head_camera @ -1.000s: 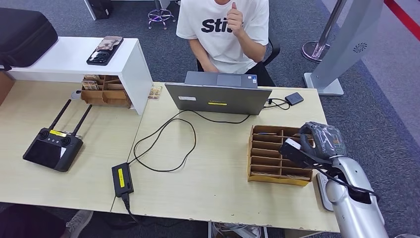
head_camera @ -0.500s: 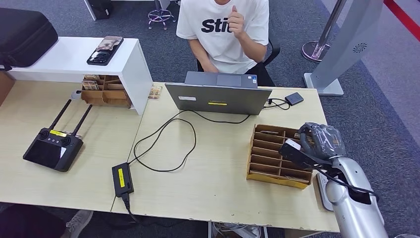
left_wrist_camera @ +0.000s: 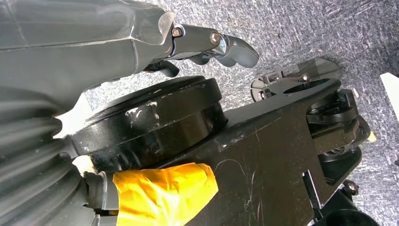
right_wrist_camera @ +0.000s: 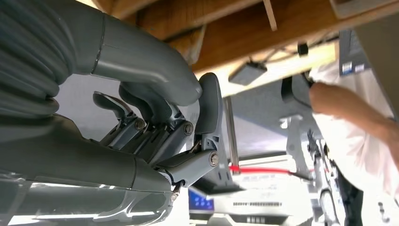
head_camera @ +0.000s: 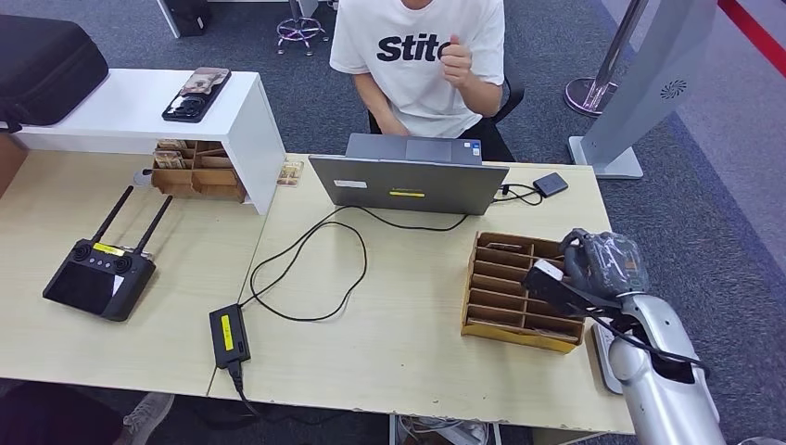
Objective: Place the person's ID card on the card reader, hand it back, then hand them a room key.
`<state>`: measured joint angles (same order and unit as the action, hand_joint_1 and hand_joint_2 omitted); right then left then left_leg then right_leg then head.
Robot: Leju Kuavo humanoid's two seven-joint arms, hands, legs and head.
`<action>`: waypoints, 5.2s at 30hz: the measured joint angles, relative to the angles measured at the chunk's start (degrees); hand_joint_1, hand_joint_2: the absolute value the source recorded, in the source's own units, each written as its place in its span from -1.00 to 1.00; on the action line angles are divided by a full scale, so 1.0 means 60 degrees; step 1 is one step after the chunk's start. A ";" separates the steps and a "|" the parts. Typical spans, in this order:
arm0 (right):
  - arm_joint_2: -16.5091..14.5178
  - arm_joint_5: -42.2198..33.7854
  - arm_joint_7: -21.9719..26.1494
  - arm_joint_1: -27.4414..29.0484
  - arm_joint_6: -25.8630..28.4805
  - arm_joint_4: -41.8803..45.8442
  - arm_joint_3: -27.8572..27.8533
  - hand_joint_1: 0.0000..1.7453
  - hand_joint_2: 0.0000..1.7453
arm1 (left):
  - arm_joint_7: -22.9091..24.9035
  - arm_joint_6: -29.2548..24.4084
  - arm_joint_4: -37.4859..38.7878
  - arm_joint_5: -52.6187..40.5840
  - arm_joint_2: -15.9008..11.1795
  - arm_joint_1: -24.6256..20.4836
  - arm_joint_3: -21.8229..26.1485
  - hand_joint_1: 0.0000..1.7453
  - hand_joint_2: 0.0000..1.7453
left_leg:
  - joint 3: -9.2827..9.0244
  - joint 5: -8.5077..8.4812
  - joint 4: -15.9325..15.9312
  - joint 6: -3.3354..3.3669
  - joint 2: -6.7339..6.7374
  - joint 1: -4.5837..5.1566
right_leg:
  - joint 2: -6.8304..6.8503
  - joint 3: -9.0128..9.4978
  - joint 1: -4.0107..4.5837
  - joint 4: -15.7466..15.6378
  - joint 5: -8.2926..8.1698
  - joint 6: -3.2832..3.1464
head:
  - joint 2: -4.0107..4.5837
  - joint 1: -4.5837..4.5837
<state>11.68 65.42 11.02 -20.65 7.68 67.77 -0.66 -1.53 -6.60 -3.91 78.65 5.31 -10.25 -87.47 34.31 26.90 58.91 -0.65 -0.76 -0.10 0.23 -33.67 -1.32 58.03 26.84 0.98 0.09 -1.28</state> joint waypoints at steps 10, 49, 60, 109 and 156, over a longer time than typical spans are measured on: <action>-0.0331 0.0310 -0.0240 -0.0372 0.0127 0.1477 -0.0240 0.78 1.00 | -0.0001 0.0001 0.0000 -0.0141 0.0015 -0.0007 0.0000 -1.00 1.00 | 0.0000 0.0000 0.0000 0.0000 -0.0001 -0.0001 | 0.0002 -0.0001 0.0001 0.0000 0.0001 -0.0001 | 0.0000 0.0000; 0.0065 -0.0215 0.0281 0.1570 -0.0096 0.1966 -0.1584 -1.00 1.00 | -0.0004 -0.0096 0.0000 0.0365 0.0029 0.0026 0.0000 -1.00 1.00 | 0.0002 0.0011 0.0000 0.0016 -0.0003 0.0001 | 0.0008 0.0000 0.0000 -0.0016 0.0007 0.0008 | 0.0000 0.0001; 0.0191 -0.0177 0.0250 0.1698 -0.0097 0.1692 -0.1693 -1.00 1.00 | -0.0004 -0.0092 0.0000 0.0382 0.0029 0.0028 0.0000 -1.00 1.00 | 0.0004 0.0012 0.0000 0.0016 -0.0001 0.0000 | 0.0003 0.0001 0.0000 -0.0015 0.0007 0.0009 | 0.0000 -0.0001; -0.0237 -0.0331 0.0207 0.1002 -0.0224 0.0828 -0.0748 -1.00 1.00 | 0.0010 -0.0014 0.0000 -0.0064 0.0028 0.0001 0.0000 -1.00 1.00 | 0.0006 0.0011 -0.0001 0.0016 -0.0006 0.0000 | 0.0013 0.0005 0.0000 -0.0014 0.0008 0.0009 | 0.0000 0.0001; -0.0235 -0.0326 0.0382 0.0406 -0.0065 -0.0409 -0.1013 1.00 1.00 | 0.0040 -0.0015 0.0000 -0.0163 0.0011 -0.0010 0.0000 -1.00 1.00 | 0.0001 0.0011 -0.0001 0.0016 -0.0004 0.0000 | 0.0010 0.0006 0.0000 -0.0015 0.0008 0.0010 | 0.0000 0.0001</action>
<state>10.27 63.46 13.31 -18.22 7.29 65.31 -6.73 -1.29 -6.69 -3.91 77.67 5.38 -10.31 -87.47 34.31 26.96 58.91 -0.55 -0.78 -0.10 0.29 -33.64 -1.31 57.94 26.89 1.03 0.09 -1.27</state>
